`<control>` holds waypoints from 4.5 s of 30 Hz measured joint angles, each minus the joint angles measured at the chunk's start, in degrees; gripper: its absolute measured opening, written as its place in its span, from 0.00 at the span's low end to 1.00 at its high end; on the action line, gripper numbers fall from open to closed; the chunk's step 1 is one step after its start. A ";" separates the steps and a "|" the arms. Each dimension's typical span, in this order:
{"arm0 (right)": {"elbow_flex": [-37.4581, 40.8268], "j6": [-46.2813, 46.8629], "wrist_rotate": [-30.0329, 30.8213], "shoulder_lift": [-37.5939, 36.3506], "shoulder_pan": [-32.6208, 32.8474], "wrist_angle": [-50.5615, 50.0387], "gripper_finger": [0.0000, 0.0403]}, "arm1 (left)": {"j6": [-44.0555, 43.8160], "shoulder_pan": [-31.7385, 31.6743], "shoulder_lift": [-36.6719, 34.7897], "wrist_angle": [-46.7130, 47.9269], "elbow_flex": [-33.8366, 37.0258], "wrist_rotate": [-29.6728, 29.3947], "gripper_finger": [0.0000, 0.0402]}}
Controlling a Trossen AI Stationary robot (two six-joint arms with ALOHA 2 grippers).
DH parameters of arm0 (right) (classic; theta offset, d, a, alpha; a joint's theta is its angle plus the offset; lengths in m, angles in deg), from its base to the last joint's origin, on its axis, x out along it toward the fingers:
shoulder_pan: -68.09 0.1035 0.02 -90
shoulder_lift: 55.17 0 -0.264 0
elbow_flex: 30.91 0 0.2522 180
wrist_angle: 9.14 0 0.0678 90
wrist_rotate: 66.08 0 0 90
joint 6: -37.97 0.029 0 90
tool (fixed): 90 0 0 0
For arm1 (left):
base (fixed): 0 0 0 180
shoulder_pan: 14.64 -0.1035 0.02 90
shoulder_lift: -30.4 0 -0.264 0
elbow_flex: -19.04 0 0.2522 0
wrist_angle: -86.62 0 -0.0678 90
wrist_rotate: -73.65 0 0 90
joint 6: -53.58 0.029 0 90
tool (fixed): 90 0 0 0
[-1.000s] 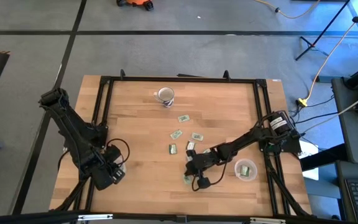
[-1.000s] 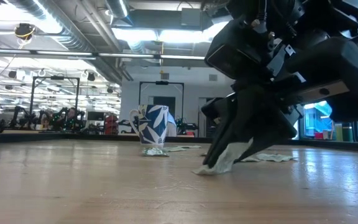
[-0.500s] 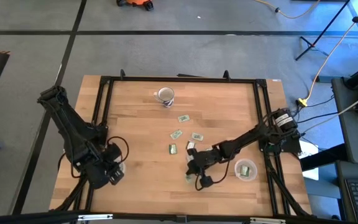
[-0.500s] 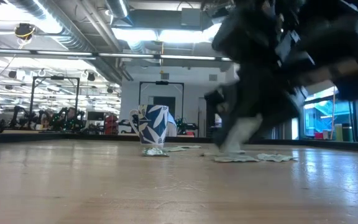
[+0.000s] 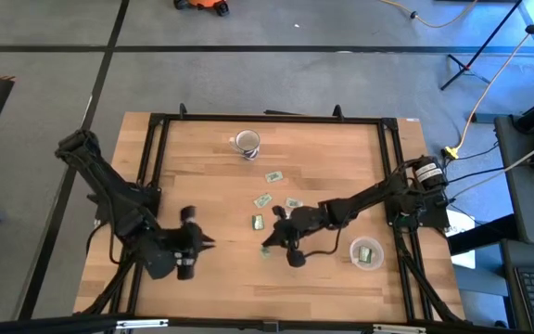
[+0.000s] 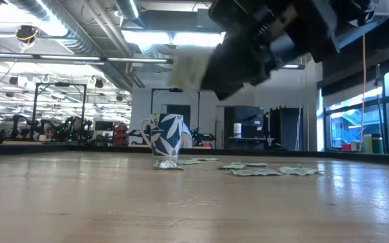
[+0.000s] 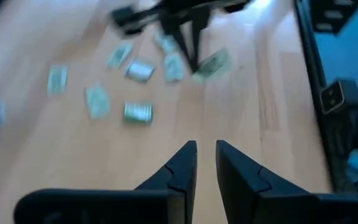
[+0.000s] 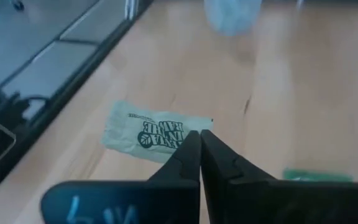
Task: Pick and place Stevia / Truvia into bins
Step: Put the light green stevia packet into the left transparent container, then put the green stevia packet into the right transparent container
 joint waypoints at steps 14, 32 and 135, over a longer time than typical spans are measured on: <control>-0.08 1.63 -0.11 -0.62 -0.63 9.95 0.00 | 45.89 -9.72 14.57 -24.59 1.13 0.41 0.23; -0.39 2.78 -0.02 -0.65 -0.83 12.55 0.00 | 54.31 -11.61 17.94 -36.52 1.13 -0.86 0.29; -2.68 -0.16 6.06 -8.52 -3.96 -35.49 0.52 | -9.41 -15.88 -0.01 1.68 1.06 13.87 0.19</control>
